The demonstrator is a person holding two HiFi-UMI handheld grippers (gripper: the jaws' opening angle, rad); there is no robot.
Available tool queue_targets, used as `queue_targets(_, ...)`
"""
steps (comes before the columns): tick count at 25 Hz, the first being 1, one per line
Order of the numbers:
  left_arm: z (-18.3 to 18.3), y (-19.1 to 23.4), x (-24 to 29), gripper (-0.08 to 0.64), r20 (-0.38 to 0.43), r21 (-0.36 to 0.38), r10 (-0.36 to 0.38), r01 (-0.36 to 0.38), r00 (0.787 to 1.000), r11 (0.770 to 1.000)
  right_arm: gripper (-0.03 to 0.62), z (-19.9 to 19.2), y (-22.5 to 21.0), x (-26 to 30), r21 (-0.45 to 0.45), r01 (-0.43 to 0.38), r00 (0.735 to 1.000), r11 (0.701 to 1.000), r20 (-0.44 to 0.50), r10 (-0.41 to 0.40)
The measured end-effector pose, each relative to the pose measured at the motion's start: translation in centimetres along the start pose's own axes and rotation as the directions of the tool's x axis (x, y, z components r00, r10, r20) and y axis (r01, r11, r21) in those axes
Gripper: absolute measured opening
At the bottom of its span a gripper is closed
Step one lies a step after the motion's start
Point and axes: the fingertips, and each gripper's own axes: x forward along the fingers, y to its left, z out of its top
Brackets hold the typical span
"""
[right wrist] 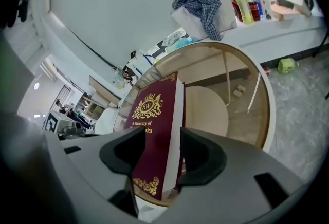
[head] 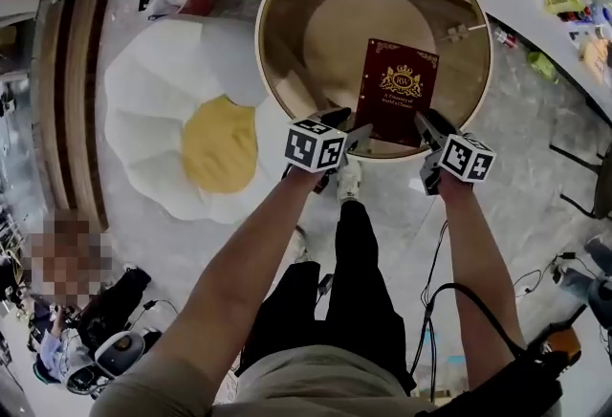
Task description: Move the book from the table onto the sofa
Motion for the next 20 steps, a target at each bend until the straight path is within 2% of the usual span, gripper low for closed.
queue_targets(5, -0.8, 0.9, 3.6, 0.242, -0.027, -0.017, -0.019, 0.018, 0.999, 1.0, 0.187, -0.3, -0.6, 0.9, 0.028, -0.042, 0.999, 0.999, 0.005, 0.042)
queue_targets(11, -1.0, 1.0, 2.8, 0.235, 0.026, -0.035, -0.009, 0.009, 1.0, 0.999, 0.156, -0.1, 0.5, 0.5, -0.004, -0.042, 0.999, 0.999, 0.007, 0.042)
queue_targets(15, -2.7, 1.0, -0.8, 0.233, 0.101, -0.073, 0.015, -0.007, 0.995, 0.997, 0.149, -0.8, 4.6, 0.1, -0.085, -0.082, 0.997, 0.993, -0.008, 0.081)
queue_targets(20, -6.3, 3.9, -9.4, 0.233, 0.21, -0.16, 0.111, -0.078, 0.971, 0.984, 0.149, -4.6, 13.0, 2.6, -0.171, -0.183, 0.982, 0.968, -0.083, 0.171)
